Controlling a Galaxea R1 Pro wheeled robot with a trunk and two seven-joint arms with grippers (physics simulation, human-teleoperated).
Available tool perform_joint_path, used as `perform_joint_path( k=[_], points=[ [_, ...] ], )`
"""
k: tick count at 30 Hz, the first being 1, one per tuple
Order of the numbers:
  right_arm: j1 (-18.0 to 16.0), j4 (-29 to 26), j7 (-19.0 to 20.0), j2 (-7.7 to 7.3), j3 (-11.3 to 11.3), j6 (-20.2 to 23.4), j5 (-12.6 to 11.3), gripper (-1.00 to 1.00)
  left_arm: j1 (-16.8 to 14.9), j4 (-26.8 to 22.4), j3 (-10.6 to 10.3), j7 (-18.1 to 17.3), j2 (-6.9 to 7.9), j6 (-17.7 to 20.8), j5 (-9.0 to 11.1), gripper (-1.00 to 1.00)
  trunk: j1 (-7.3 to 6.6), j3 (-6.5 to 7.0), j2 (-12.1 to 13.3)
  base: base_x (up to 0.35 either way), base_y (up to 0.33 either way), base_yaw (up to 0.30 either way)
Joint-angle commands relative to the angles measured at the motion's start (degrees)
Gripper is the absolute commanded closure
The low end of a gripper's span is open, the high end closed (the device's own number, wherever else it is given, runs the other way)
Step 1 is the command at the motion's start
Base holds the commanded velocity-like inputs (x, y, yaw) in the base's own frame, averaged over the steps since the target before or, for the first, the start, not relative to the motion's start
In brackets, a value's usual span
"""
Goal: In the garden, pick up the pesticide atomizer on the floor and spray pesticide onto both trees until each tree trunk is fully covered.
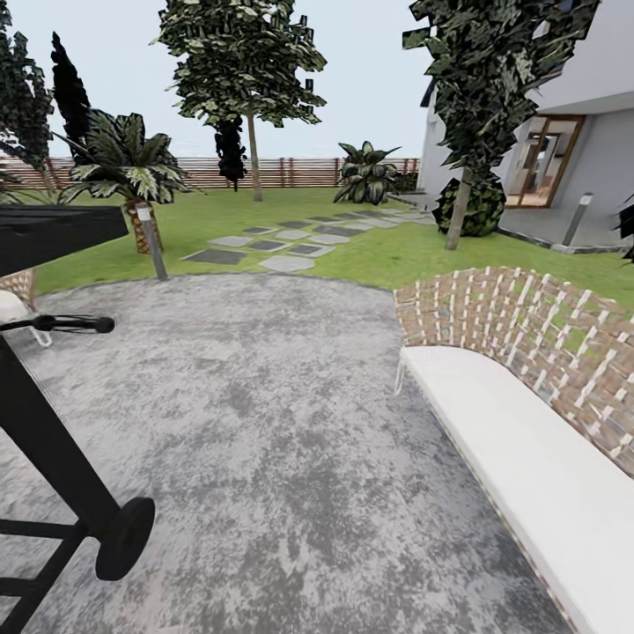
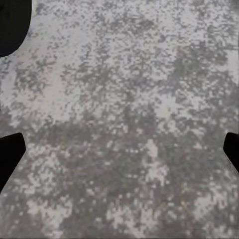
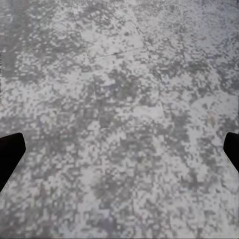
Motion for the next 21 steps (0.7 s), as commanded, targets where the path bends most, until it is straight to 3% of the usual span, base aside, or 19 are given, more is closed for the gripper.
perform_joint_path(
  k=[1, 21],
  points=[
    [-0.02, 0.03, -0.03, 0.0, -0.02, -0.17, 0.06, -1.0, -0.05, 0.06, 0.03, 0.01, -0.01, -0.19, 0.11, -1.0, 0.02, -0.05, -0.02, 0.329, -0.105, 0.216],
    [-0.02, -0.04, -0.03, 0.0, -0.05, -0.17, 0.06, -1.0, -0.05, 0.06, 0.03, 0.03, -0.01, -0.2, 0.11, -1.0, 0.02, -0.05, -0.02, 0.338, -0.011, 0.023]
  ],
)
